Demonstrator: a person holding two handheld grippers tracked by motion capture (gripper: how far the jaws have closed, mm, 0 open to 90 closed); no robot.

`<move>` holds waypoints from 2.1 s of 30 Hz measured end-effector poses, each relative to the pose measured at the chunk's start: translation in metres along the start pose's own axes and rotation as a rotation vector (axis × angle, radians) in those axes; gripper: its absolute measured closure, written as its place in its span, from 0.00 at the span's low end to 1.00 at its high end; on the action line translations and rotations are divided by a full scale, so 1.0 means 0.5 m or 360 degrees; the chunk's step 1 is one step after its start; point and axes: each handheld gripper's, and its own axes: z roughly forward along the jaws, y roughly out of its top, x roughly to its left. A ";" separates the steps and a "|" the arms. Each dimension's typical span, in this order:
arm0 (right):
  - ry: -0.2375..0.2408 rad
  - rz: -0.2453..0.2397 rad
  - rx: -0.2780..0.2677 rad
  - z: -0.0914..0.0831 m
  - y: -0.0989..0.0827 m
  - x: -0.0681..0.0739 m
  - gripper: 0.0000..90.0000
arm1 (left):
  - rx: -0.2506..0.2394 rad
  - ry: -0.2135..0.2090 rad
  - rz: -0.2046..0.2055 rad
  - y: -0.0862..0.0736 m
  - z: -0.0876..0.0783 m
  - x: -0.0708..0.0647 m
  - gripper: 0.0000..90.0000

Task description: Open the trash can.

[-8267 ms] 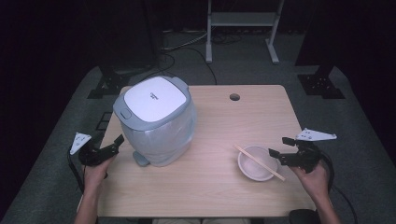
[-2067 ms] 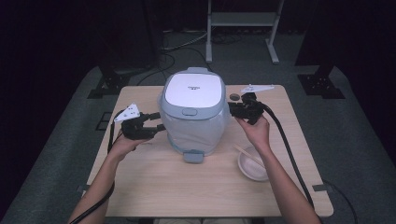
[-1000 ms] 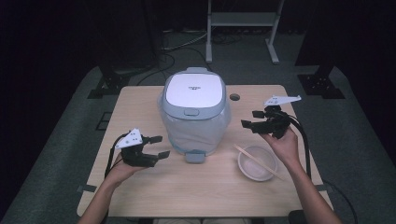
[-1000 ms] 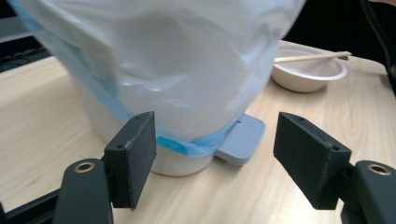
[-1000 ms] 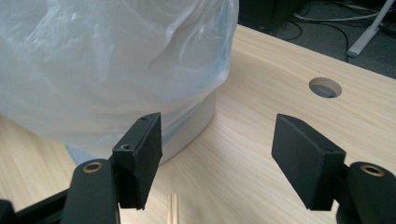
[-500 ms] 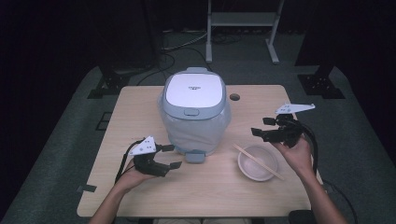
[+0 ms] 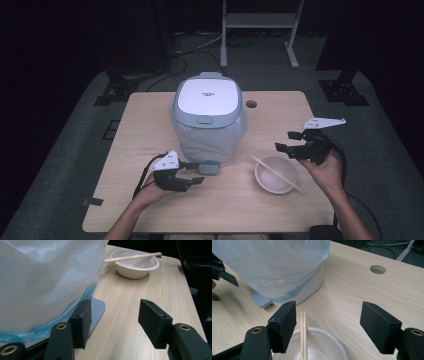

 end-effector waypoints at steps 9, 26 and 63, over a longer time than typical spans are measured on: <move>-0.0004 0.0015 -0.0007 -0.008 -0.015 -0.004 0.31 | 0.0061 0.0039 -0.0018 -0.005 0.045 0.012 0.67; 0.0021 0.0017 -0.0015 -0.015 -0.041 0.000 0.31 | 0.0095 0.0147 -0.0026 -0.004 0.095 0.035 0.75; 0.0168 -0.0135 0.0301 0.052 -0.088 0.040 0.31 | 0.0321 0.0302 0.0029 -0.002 0.130 0.016 0.79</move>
